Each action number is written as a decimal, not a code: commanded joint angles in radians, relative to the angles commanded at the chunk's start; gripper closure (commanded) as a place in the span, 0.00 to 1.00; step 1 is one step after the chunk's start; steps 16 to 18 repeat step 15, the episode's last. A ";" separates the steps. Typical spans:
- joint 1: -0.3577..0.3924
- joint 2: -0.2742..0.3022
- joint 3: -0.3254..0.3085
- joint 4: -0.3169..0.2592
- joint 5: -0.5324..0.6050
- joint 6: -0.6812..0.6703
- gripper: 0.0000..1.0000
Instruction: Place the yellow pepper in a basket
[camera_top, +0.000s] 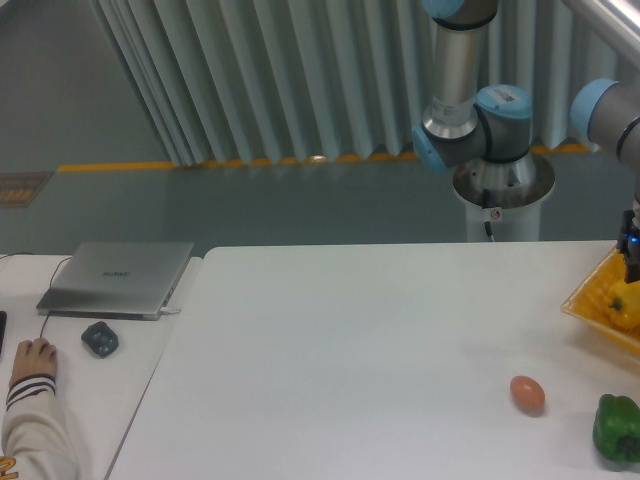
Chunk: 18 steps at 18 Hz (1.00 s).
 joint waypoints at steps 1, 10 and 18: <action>-0.002 -0.002 0.000 0.002 0.000 -0.002 0.00; -0.031 -0.006 0.002 0.027 0.000 -0.037 0.00; -0.041 -0.009 0.000 0.037 0.002 -0.063 0.00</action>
